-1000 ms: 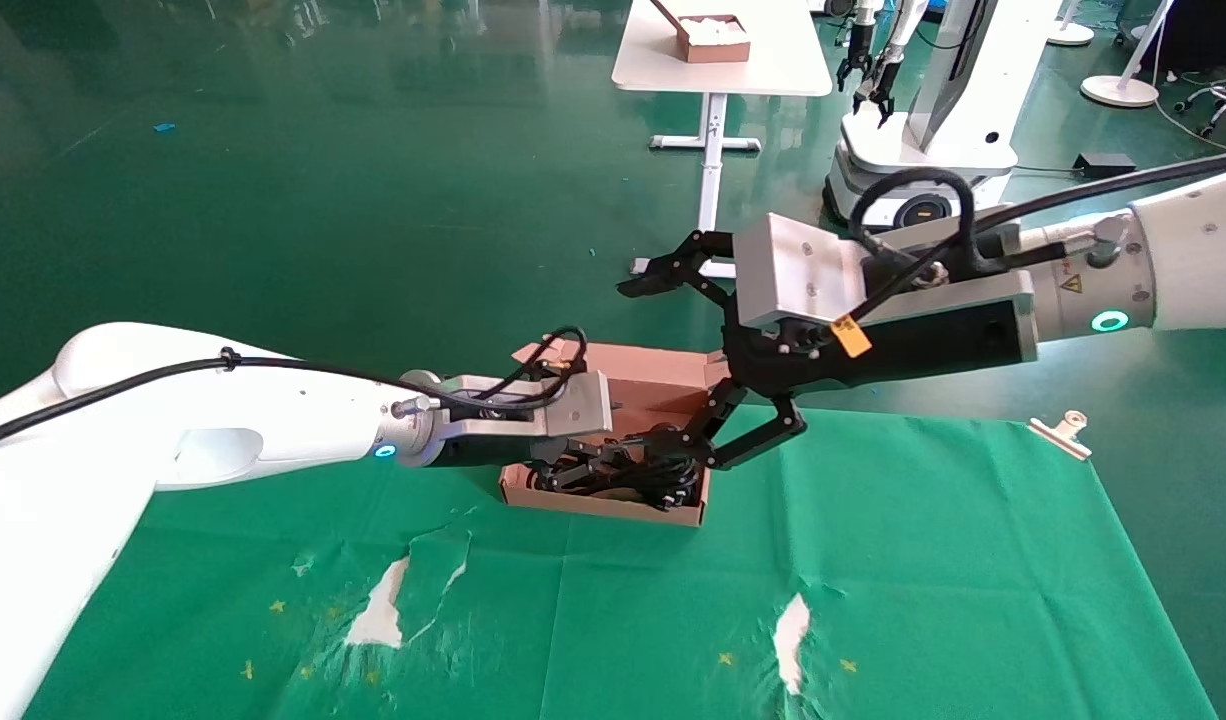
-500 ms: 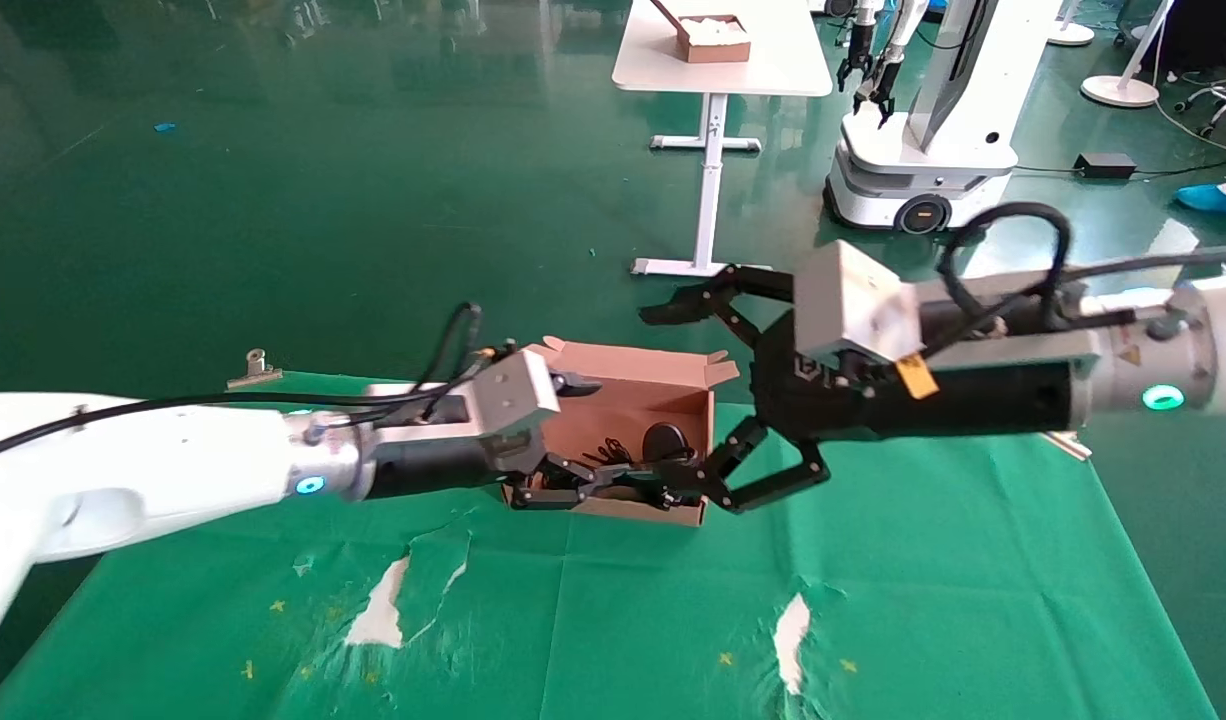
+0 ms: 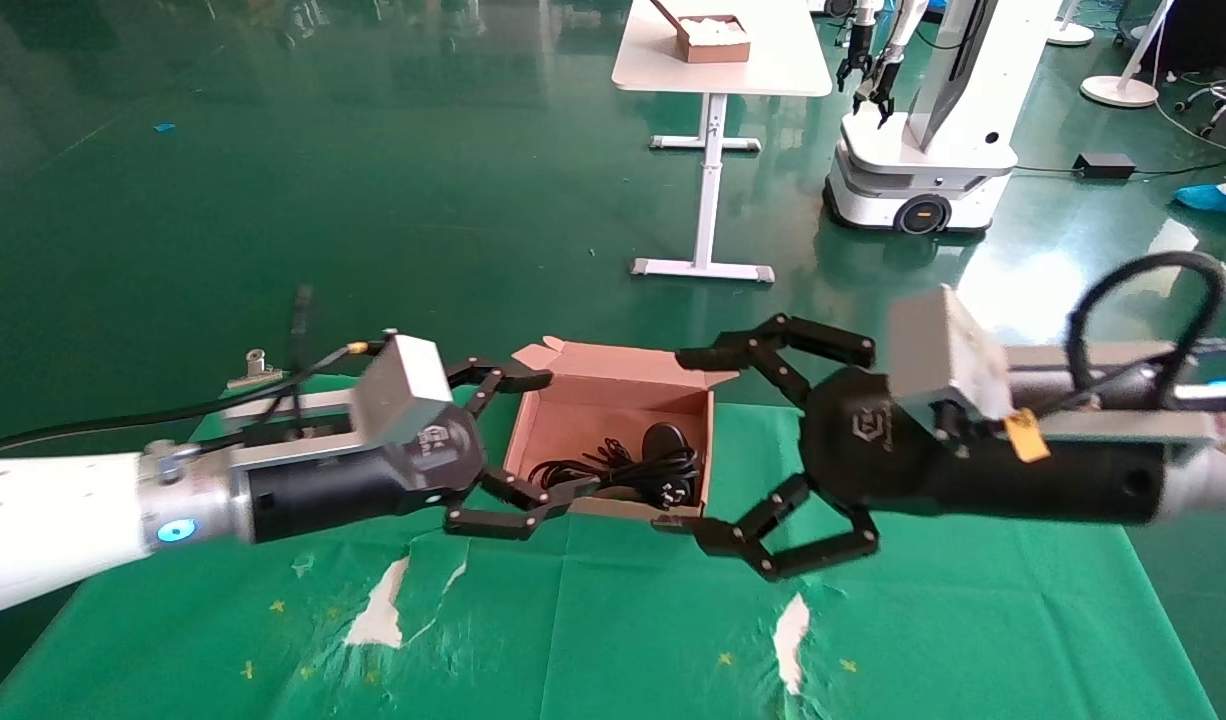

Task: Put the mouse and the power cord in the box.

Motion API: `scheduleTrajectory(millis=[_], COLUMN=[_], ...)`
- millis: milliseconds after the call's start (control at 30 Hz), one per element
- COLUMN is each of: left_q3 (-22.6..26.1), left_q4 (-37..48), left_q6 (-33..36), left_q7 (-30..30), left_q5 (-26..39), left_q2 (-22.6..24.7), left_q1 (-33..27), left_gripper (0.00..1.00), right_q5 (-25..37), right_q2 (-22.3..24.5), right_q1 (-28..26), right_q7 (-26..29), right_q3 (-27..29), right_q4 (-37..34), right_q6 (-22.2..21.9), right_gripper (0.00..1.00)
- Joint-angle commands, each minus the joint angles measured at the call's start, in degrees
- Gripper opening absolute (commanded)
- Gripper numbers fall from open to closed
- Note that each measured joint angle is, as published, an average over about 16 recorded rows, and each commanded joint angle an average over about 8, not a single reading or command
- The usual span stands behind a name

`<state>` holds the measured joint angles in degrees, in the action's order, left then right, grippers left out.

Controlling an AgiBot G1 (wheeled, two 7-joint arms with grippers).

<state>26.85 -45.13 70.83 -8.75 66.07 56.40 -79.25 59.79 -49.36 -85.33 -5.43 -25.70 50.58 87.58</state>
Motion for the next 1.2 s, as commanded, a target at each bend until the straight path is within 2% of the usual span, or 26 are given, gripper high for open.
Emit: scheduleTrajectory(millis=[33, 867, 1200], left_q3=[-0.71, -9.95, -11.17], left_q4=[-1.86, -26.14, -29.62], left_q6=[0.97, 13.65, 15.43], left_q7=[1.28, 17.91, 19.79], left_q5=[-1.59, -22.24, -25.28], left_q2=[-1.4, -19.65, -22.17], left_q1=[1.16, 16.25, 18.34], left_gripper=[1.0, 1.0, 1.0], right_q5=[-1.1, -15.54, -19.02], right_q2=[0.88, 12.43, 15.12], right_q1=[1.46, 20.59, 25.17], right_q7=[0.99, 14.02, 16.78], right_q3=[0.59, 8.38, 10.25], right_q4=[1.41, 19.93, 24.34], right_q6=[-0.12, -1.63, -1.95], right_gripper=[1.0, 1.0, 1.0])
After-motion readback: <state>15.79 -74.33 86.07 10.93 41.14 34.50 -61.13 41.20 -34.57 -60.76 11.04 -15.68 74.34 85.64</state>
